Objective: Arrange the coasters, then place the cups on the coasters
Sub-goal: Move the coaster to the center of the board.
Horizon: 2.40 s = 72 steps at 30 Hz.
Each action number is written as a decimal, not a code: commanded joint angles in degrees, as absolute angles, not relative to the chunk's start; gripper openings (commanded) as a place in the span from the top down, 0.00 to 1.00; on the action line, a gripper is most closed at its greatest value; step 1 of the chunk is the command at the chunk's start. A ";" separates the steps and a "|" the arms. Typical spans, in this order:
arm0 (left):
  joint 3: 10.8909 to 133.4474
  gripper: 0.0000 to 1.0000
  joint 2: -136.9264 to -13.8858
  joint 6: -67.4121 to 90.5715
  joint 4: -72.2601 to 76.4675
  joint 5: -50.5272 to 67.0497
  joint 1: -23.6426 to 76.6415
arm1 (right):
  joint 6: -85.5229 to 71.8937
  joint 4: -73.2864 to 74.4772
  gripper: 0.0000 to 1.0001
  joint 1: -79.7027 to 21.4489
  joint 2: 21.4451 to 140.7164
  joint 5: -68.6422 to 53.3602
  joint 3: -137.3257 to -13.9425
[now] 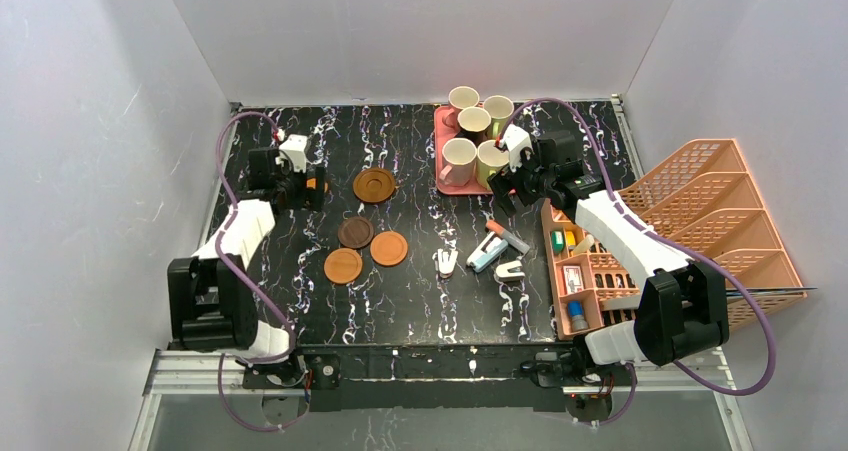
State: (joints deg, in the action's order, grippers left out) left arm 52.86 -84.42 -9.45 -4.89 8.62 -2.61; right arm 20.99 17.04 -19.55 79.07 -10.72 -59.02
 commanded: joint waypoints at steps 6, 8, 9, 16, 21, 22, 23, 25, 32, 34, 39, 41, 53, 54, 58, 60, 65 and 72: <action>44.78 0.02 -78.74 -18.19 -10.45 18.75 -1.14 | 21.36 16.84 0.02 -19.33 78.89 -10.89 -60.09; 44.07 0.02 -77.24 -19.73 -12.09 19.12 -0.80 | 21.31 17.19 0.02 -19.28 79.54 -10.87 -60.32; 43.65 0.02 -76.27 -20.55 -12.85 19.16 1.22 | 21.28 17.31 0.02 -19.32 79.68 -10.84 -60.37; 40.98 0.02 -70.93 -25.79 -18.71 17.10 5.56 | 21.14 17.02 0.02 -18.65 78.24 -11.33 -60.15; 38.60 0.02 -68.88 -28.18 -20.61 13.53 6.67 | 21.10 17.52 0.02 -18.50 79.18 -10.82 -60.49; 38.14 0.02 -68.71 -28.88 -21.12 12.61 6.76 | 21.03 17.50 0.02 -18.39 79.03 -11.03 -60.48; 37.55 0.02 -68.54 -29.78 -21.66 12.02 6.84 | 21.01 17.29 0.02 -18.29 78.87 -11.37 -60.35; 36.16 0.02 -67.98 -30.88 -21.86 10.69 6.94 | 21.09 17.04 0.02 -18.28 78.79 -11.75 -60.05; 33.29 0.02 -66.36 -28.30 -16.50 3.55 6.96 | 20.92 17.17 0.02 -18.02 78.67 -12.05 -60.17; 34.14 0.02 -67.31 -27.22 -15.89 2.91 6.96 | 20.92 17.61 0.02 -17.90 78.94 -11.61 -60.45; 35.94 0.02 -70.18 -24.37 -13.59 1.27 6.86 | 20.92 17.26 0.02 -17.75 78.08 -12.67 -60.12; 36.72 0.02 -70.81 -24.62 -16.03 4.50 6.85 | 20.80 17.59 0.02 -17.56 78.20 -12.26 -60.45; 33.55 0.02 -72.42 -27.57 -13.80 -1.19 6.86 | 20.78 17.58 0.02 -17.33 78.05 -12.70 -60.39; 33.29 0.02 -73.14 -27.25 -12.57 -3.87 6.86 | 20.75 17.81 0.02 -17.26 78.16 -12.51 -60.54; 33.11 0.02 -76.28 -26.37 -8.75 -12.25 6.77 | 20.81 17.16 0.02 -17.31 77.40 -13.23 -60.06; 33.18 0.02 -77.93 -26.64 -7.86 -15.23 6.29 | 20.76 17.62 0.02 -17.31 77.67 -13.02 -60.34; 33.15 0.02 -79.55 -29.73 -6.04 -16.90 0.93 | 20.74 17.47 0.02 -17.24 76.56 -14.01 -60.13; 36.45 0.02 -82.44 -34.82 -6.73 -13.92 -12.26 | 20.65 17.39 0.02 -17.20 76.29 -14.18 -60.18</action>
State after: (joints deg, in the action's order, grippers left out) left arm 36.38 -78.83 -30.28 -0.01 -12.21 -6.33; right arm 21.08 18.00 -17.58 78.15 -12.84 -59.02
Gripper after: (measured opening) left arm 0.981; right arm 0.983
